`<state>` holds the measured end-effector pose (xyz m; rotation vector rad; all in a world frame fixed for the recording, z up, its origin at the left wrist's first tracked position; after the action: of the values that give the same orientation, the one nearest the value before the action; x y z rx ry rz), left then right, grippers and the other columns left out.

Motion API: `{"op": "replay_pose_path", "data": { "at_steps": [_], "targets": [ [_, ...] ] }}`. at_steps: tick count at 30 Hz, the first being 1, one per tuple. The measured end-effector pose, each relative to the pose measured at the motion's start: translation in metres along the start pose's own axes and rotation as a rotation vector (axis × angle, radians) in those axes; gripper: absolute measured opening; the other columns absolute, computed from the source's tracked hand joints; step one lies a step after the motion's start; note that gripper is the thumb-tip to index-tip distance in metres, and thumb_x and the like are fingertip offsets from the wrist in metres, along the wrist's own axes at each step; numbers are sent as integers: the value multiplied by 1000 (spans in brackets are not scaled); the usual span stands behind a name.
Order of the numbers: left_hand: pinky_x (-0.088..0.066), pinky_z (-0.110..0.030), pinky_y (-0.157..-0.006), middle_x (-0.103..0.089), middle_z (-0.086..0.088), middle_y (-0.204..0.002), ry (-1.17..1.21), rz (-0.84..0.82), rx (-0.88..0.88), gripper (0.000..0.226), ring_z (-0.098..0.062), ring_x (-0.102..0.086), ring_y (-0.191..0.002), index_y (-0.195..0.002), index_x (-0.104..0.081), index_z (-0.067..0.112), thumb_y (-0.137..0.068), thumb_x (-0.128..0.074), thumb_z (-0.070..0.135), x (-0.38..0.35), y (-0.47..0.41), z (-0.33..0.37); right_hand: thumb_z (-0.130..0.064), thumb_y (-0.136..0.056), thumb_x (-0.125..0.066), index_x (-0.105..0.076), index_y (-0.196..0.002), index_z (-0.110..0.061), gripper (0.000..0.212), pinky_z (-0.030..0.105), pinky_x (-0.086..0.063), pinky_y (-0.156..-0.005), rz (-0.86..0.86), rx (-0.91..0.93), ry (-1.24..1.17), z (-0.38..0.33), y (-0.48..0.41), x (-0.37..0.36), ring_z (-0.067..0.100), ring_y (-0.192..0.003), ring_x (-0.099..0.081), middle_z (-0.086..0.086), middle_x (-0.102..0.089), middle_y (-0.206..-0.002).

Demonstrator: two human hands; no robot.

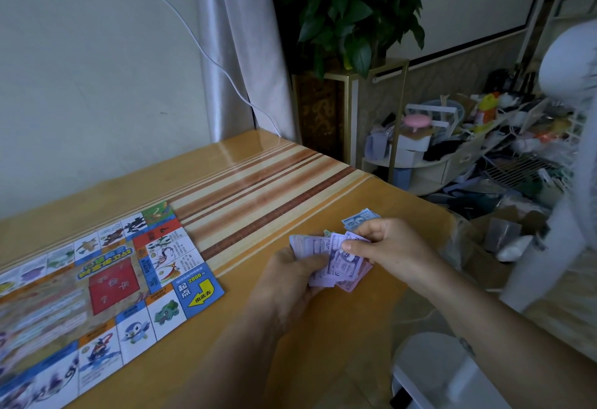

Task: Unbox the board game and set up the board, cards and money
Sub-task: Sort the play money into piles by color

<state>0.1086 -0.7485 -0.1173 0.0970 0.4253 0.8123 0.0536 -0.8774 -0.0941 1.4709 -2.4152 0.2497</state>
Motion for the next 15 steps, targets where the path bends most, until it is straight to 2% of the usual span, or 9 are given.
{"op": "replay_pose_path", "data": {
  "at_steps": [4,7,11,13,15],
  "targets": [
    [-53,-22,-52,-74,-10,-81,-32,27,-19,16,-18,-71,-67,-99,-65,6,-87,-60,-3,1,-1,1,-13,-83,-71,-68,-102,-17,19,16,-50,-62,-55,-52,-88,5,-1,-6,5,-73,-67,1,-71,-90],
    [-54,-23,-53,-74,-11,-81,-6,12,-12,15,-17,-71,-67,-99,-65,4,-87,-59,-2,-2,0,2,-15,-87,-66,-70,-89,-20,7,25,-52,-68,-95,-47,-21,5,-1,-7,9,-69,-64,2,-71,-81],
    [-58,-24,-58,-74,-9,-79,55,-33,23,17,-17,-71,-70,-96,-63,6,-93,-49,-3,-6,2,1,-14,-87,-67,-66,-82,-19,7,18,-48,-58,-50,-22,49,5,-4,-2,4,-66,-65,-3,-70,-78],
    [-56,-23,-57,-74,-8,-80,3,-22,7,18,-16,-71,-70,-96,-64,8,-92,-51,-4,-4,1,1,-13,-86,-68,-67,-88,-17,5,16,-48,-57,-56,-23,32,6,-4,-3,2,-67,-66,-3,-71,-82],
    [-55,-22,-56,-74,-9,-83,-34,-8,-6,17,-17,-71,-71,-100,-65,7,-90,-56,-2,-3,0,1,-15,-86,-68,-68,-101,-16,15,20,-52,-62,-64,-25,19,6,-4,-4,9,-75,-69,1,-72,-91]
  ]
}}
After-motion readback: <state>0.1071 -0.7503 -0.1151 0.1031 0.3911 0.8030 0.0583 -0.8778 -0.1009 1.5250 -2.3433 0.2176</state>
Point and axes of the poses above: each hand's wrist, its own y-axis away from the middle knuckle, its own x-axis out of the back of the hand, z = x × y, the point moved 9 cm from there along -y, towards the middle knuckle
